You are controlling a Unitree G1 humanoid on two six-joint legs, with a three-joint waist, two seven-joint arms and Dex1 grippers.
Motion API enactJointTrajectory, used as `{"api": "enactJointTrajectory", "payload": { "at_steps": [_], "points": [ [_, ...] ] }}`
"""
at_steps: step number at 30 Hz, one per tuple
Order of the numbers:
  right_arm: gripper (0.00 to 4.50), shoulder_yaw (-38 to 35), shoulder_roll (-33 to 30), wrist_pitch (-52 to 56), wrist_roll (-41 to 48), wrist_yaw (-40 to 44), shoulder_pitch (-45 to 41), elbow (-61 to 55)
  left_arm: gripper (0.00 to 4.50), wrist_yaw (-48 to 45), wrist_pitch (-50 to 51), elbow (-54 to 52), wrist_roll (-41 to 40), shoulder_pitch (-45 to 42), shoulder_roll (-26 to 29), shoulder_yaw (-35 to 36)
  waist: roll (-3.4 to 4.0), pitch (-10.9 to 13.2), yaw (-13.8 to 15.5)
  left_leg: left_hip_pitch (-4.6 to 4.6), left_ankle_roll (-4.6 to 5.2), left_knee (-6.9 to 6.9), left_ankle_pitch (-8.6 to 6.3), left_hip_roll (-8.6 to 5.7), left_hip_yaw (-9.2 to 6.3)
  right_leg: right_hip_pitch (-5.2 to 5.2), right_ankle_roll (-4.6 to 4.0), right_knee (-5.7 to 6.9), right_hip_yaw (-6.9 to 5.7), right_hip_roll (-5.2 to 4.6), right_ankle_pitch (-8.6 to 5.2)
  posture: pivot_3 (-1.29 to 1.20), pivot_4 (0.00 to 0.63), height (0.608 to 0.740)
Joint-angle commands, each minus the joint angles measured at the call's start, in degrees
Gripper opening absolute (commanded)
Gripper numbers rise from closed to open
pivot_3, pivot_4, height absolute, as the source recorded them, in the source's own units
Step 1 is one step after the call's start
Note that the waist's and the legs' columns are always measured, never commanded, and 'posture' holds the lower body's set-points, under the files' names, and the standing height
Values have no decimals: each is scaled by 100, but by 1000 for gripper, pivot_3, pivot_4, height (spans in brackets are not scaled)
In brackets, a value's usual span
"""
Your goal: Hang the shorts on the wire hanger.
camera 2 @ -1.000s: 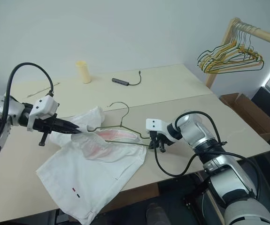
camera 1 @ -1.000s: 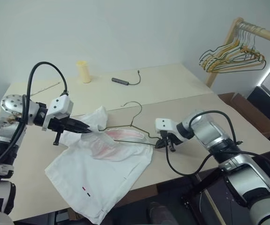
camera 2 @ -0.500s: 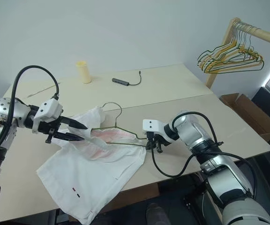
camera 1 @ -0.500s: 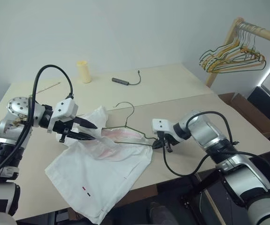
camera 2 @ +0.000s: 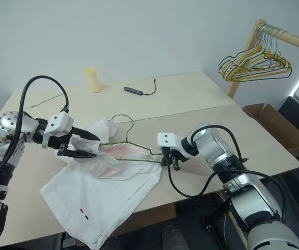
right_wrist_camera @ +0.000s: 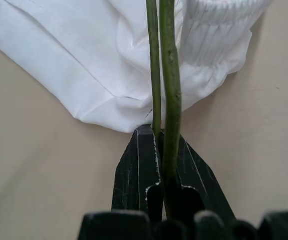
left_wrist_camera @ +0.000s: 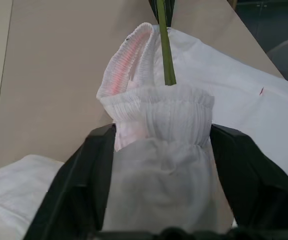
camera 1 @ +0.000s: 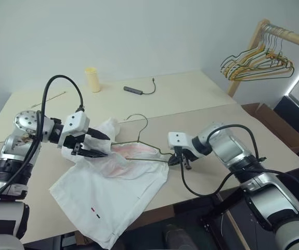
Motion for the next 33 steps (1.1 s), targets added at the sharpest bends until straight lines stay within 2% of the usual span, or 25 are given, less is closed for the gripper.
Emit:
{"api": "enactJointTrajectory", "payload": {
  "at_steps": [1, 2, 5, 6, 9, 17, 20, 27, 33],
  "points": [
    [0, -191, -47, -3, 161, 44, -74, -257, 4231, -12, -86, -48, 60, -201, 12, 125, 0, 0, -5, 0, 0, 0, 0, 0, 0, 0, 0, 0, 0, 0, 0, -158, 0, 740],
    [0, -195, -41, 6, 162, 37, -82, -263, 4466, -25, -96, -51, 92, -207, 14, 109, 0, 0, -9, 0, 0, 0, 0, 0, 0, 0, 0, 0, 0, 0, 0, -158, 0, 740],
    [0, -194, -40, 14, 150, 22, -89, -288, 4466, -80, 33, -59, 43, -229, -33, 104, 0, 0, -43, 0, 0, 0, 0, 0, 0, 0, 0, 0, 0, 0, 0, -162, 0, 740],
    [0, -193, -42, 14, 147, 21, -90, -296, 4301, -98, 62, -56, 28, -243, -51, 104, 0, 0, -50, 0, 0, 0, 0, 0, 0, 0, 0, 0, 0, 0, 0, -163, 0, 740],
    [0, -184, -48, 4, 136, 21, -90, -298, 3541, -68, 159, -29, 18, -309, -111, 127, 0, 0, -73, 0, 0, 0, 0, 0, 0, 0, 0, 0, 0, -1, 0, -164, 0, 740],
    [0, -168, -39, 4, 111, -4, -98, -293, 879, -204, 160, -53, 124, -279, -20, 13, 0, 0, -155, 0, 0, 0, 0, 1, -1, 0, 0, 1, 2, -1, 0, -166, 0, 740],
    [0, -234, 3, -183, 106, -155, -74, -290, 19, -193, 122, -59, 179, -272, -39, 39, 0, 0, -154, 1, 0, 0, 0, 1, -1, 0, 0, 2, 2, 0, 0, -167, 0, 740],
    [0, -660, 290, -1280, 249, -983, -87, -105, 4, 295, -109, -38, 404, -458, -113, 208, -2, 0, -147, 0, 0, 0, 0, 1, -2, 0, 0, 0, 1, -3, 0, -166, 0, 740],
    [1823, -1073, 274, -1182, 307, -1329, -347, -398, 0, 695, -147, 371, 353, -1075, -159, 547, -2, 0, -147, -1, 0, -1, 0, 0, -1, -2, -1, 4, 3, -4, 1, -176, 0, 740]
  ]
}}
